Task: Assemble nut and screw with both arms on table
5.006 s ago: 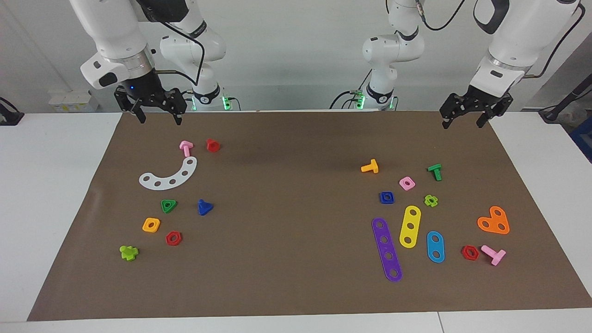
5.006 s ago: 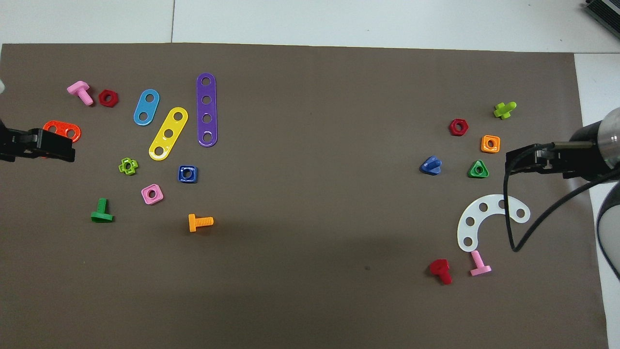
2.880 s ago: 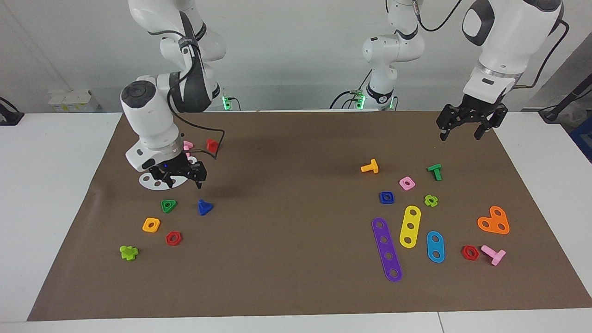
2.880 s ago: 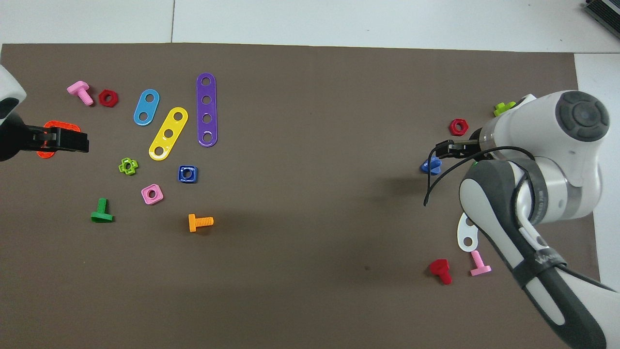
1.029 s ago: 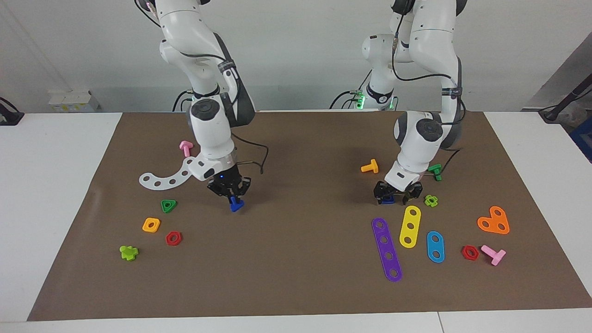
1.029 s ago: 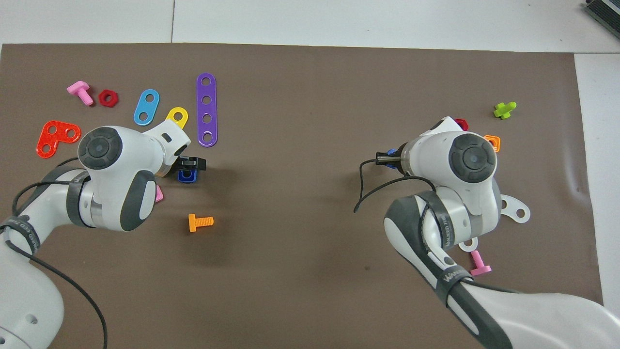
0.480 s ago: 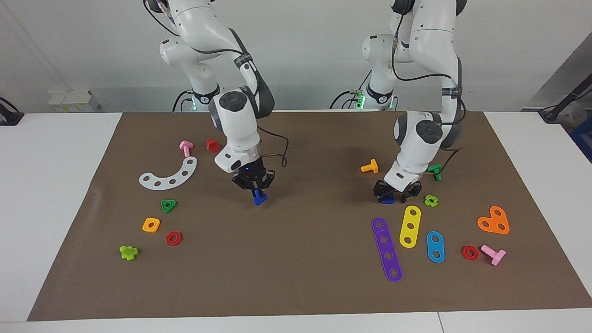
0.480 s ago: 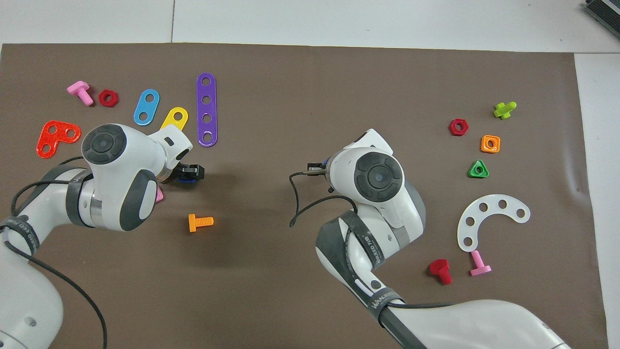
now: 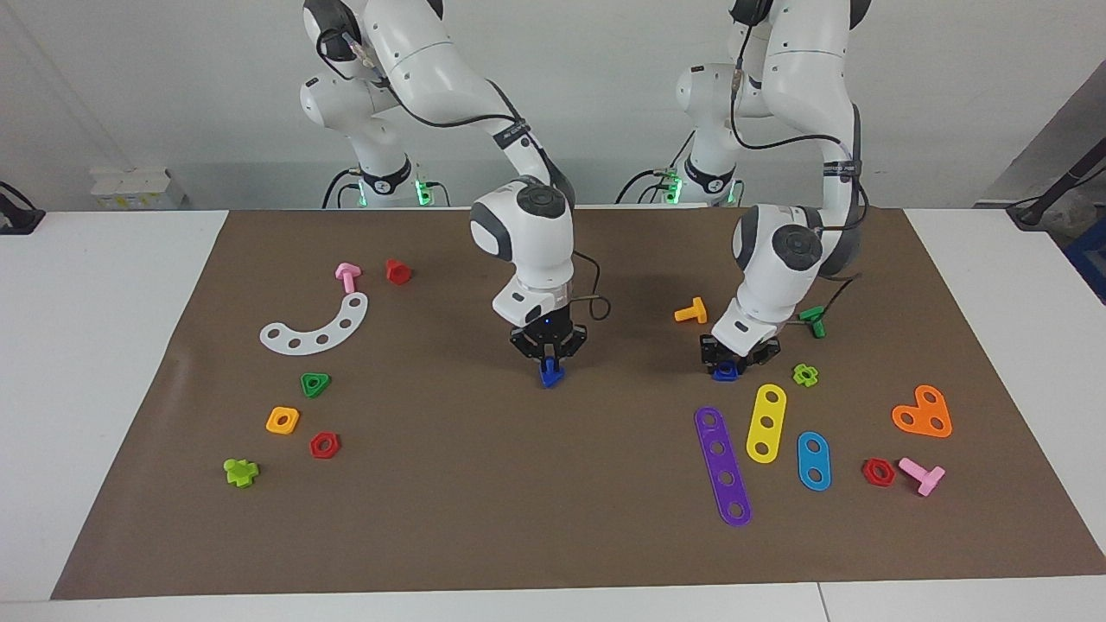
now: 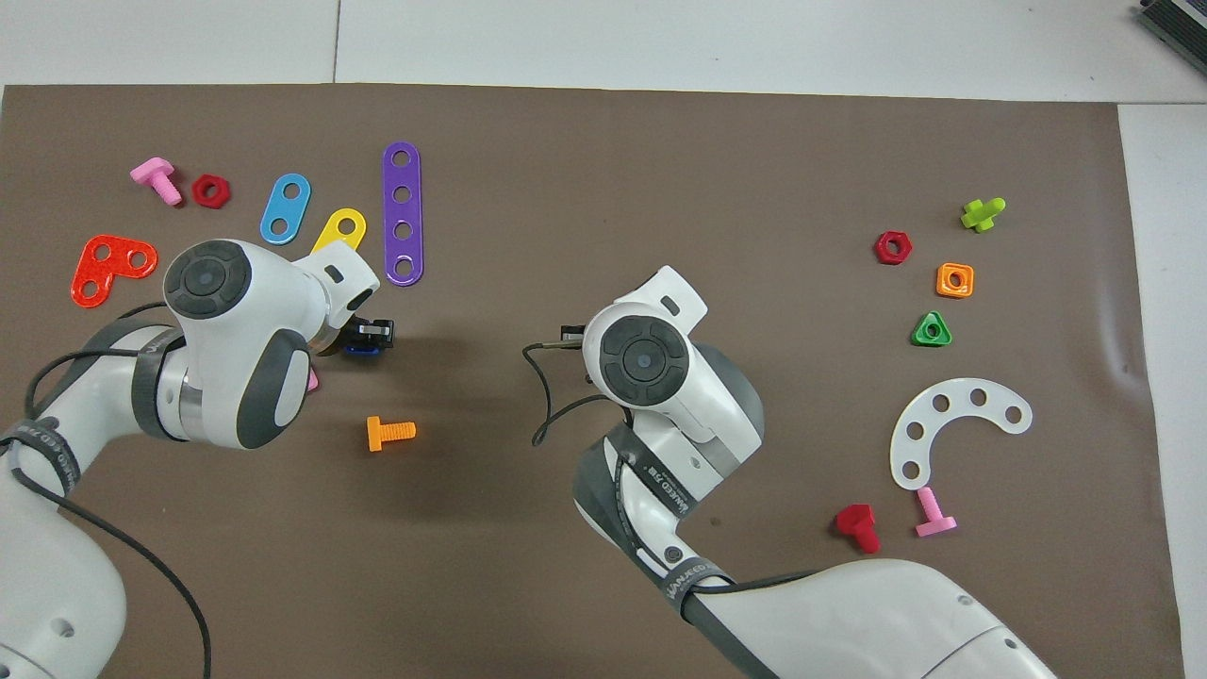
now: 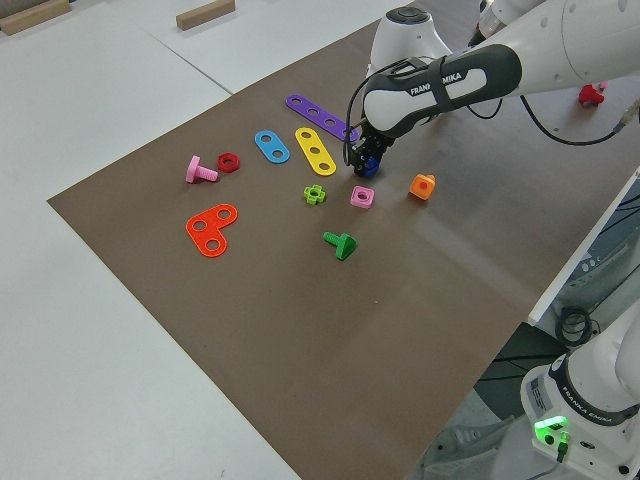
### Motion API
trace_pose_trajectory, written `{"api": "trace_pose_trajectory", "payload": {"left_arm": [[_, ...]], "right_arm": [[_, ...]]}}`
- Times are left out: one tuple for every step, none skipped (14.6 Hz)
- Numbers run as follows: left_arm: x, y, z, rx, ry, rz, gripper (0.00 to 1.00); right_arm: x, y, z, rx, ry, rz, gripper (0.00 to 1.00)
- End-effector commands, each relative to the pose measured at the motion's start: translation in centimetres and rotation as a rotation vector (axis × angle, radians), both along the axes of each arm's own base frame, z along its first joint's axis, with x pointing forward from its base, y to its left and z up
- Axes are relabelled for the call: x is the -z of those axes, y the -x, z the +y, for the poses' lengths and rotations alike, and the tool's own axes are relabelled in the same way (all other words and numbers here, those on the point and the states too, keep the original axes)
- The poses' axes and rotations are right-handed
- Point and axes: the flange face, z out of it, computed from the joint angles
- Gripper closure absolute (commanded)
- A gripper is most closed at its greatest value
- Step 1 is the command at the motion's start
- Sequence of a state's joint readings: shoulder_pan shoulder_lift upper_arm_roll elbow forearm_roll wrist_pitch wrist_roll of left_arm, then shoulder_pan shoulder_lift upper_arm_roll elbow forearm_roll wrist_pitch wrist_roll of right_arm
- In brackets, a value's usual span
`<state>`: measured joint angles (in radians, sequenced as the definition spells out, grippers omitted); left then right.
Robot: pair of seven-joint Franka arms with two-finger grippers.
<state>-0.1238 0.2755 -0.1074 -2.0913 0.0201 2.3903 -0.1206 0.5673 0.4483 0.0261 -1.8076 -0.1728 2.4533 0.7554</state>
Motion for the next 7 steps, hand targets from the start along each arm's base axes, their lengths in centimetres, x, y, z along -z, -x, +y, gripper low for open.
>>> {"api": "trace_pose_trajectory", "payload": {"left_arm": [[-0.5, 0.0, 0.1, 0.004, -0.012, 0.007, 0.88], [-0.7, -0.1, 0.1, 0.004, -0.012, 0.007, 0.96], [-1.2, -0.7, 0.0, 0.002, -0.009, -0.004, 0.99], [-1.8, -1.1, -0.1, 0.001, -0.01, -0.003, 1.0], [-3.0, -2.0, -0.4, 0.001, -0.009, -0.005, 1.0], [-3.7, -2.8, -1.3, 0.005, -0.01, 0.008, 1.0], [-4.8, -3.3, -2.5, 0.016, -0.009, 0.011, 1.0]], "right_arm": [[-0.7, -0.5, 0.0, 0.021, 0.014, -0.005, 0.0], [-1.5, -0.8, -0.7, 0.03, 0.013, -0.011, 0.0], [-3.1, -0.9, -1.4, 0.046, 0.01, -0.013, 0.0], [-4.8, -1.1, -2.5, 0.064, 0.013, -0.008, 0.0], [-6.8, -1.4, -4.0, 0.086, 0.015, -0.011, 0.0], [-8.7, -1.3, -5.2, 0.106, 0.019, -0.012, 0.0], [-10.7, -1.2, -6.4, 0.127, 0.027, -0.008, 0.0]]}}
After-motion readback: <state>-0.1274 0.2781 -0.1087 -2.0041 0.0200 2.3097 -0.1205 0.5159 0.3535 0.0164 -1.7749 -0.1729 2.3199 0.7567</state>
